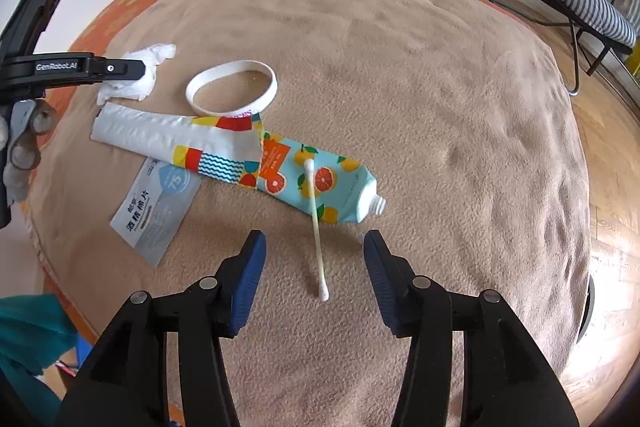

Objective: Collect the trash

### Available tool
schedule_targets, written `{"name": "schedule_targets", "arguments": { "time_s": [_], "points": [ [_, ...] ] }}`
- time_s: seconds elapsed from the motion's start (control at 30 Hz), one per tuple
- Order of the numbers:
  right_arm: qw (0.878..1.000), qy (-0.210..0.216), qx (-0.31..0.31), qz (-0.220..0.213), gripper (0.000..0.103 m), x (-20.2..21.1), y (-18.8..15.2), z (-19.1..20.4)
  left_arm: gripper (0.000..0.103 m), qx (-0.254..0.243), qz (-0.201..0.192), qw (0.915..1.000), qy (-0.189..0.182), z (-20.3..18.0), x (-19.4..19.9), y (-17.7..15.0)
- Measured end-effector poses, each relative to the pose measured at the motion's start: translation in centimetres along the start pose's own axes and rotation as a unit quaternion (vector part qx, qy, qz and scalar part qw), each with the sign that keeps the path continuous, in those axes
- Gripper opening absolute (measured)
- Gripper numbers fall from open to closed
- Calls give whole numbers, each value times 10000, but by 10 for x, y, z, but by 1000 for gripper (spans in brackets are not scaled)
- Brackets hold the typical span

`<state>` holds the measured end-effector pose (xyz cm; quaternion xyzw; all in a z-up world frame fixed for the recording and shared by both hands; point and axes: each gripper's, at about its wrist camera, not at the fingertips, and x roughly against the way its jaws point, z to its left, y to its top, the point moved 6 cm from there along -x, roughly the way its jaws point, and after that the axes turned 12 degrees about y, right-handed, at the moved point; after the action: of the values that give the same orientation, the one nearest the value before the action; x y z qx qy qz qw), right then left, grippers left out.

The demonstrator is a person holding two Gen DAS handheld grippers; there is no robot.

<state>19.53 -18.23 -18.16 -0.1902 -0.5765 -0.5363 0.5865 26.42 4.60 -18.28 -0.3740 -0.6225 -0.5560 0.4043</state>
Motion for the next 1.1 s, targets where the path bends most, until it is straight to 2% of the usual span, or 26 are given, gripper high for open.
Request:
{"name": "schedule_targets", "arguments": {
  "time_s": [0.1,0.13,0.2,0.23,0.27,0.37,0.43,0.5,0.53,0.57,0.77,0.97,1.1],
  "points": [
    [10000,51,-29,-24,48,-1,3,0,37,13,31,10000,-5,0,-1,0],
    [10000,41,-38,-7,40,-2,3,0,37,11,60,10000,-13,0,-2,-1],
    [10000,20,-59,68,29,-6,4,-1,45,-16,129,9999,-15,-2,-5,-1],
    [9999,12,-70,83,27,-7,3,-2,56,-30,158,9999,31,-2,-6,-1],
    [9999,12,-78,84,27,-8,4,-2,60,-40,159,9998,56,-3,-7,-2],
    [9999,-65,-62,137,24,-12,7,-2,60,-124,151,9997,128,-8,-10,-3],
    [9998,-87,-75,147,12,-13,8,-3,60,-199,126,9995,227,-11,-11,-4],
    [9998,-35,-124,149,5,-14,10,-2,55,-229,90,9994,255,-12,-12,-5],
    [9998,-19,-135,146,3,-14,11,-3,37,-239,88,9994,246,-11,-12,-5],
    [9998,4,-147,137,3,-14,12,-2,30,-242,103,9994,241,-11,-12,-5],
    [9997,104,-205,-3,1,-5,11,0,27,54,50,9999,-99,2,-3,-3],
    [9993,162,-270,-202,1,9,14,1,27,230,-97,9994,-224,10,10,4],
    [9990,220,-274,-285,1,15,15,4,27,177,-148,9995,-230,8,18,4]
  ]
}}
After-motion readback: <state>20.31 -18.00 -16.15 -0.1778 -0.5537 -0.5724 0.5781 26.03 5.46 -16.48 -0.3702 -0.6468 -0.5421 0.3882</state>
